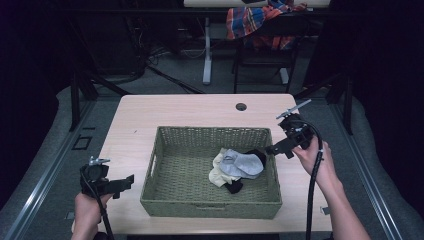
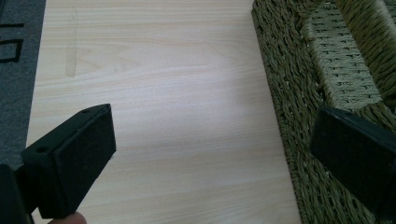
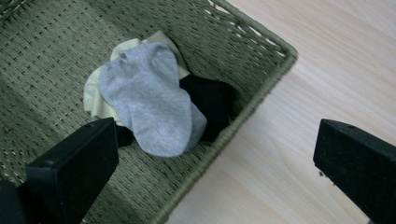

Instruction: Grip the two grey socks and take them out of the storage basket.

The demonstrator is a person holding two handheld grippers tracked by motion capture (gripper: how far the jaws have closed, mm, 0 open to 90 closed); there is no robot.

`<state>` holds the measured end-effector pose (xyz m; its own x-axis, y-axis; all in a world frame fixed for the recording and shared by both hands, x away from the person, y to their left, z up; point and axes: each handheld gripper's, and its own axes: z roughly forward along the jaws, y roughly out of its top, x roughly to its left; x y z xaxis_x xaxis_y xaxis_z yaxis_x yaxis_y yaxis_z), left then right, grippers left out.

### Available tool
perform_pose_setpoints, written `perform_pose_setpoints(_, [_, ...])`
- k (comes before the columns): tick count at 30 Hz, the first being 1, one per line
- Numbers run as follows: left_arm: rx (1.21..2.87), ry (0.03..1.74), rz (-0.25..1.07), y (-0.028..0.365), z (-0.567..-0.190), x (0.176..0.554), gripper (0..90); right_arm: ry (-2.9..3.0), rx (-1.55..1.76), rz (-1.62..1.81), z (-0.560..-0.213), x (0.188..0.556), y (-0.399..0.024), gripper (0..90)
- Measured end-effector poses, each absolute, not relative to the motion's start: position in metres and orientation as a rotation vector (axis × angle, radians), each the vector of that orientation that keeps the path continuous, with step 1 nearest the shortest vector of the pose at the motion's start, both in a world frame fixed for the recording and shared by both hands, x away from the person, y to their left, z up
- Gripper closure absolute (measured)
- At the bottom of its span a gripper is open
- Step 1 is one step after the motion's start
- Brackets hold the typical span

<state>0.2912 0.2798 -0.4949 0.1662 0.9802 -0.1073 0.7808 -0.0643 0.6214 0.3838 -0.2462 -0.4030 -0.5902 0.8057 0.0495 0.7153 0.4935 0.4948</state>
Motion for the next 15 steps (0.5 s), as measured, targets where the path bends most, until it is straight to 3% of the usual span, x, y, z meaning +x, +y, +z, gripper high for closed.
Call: perform_pose_setpoints(15, [1.896,1.659,0.464,0.280,-0.495,0.291,0.7,2.674,1.162,0.645,-0.406,0.404,-0.191,0.0])
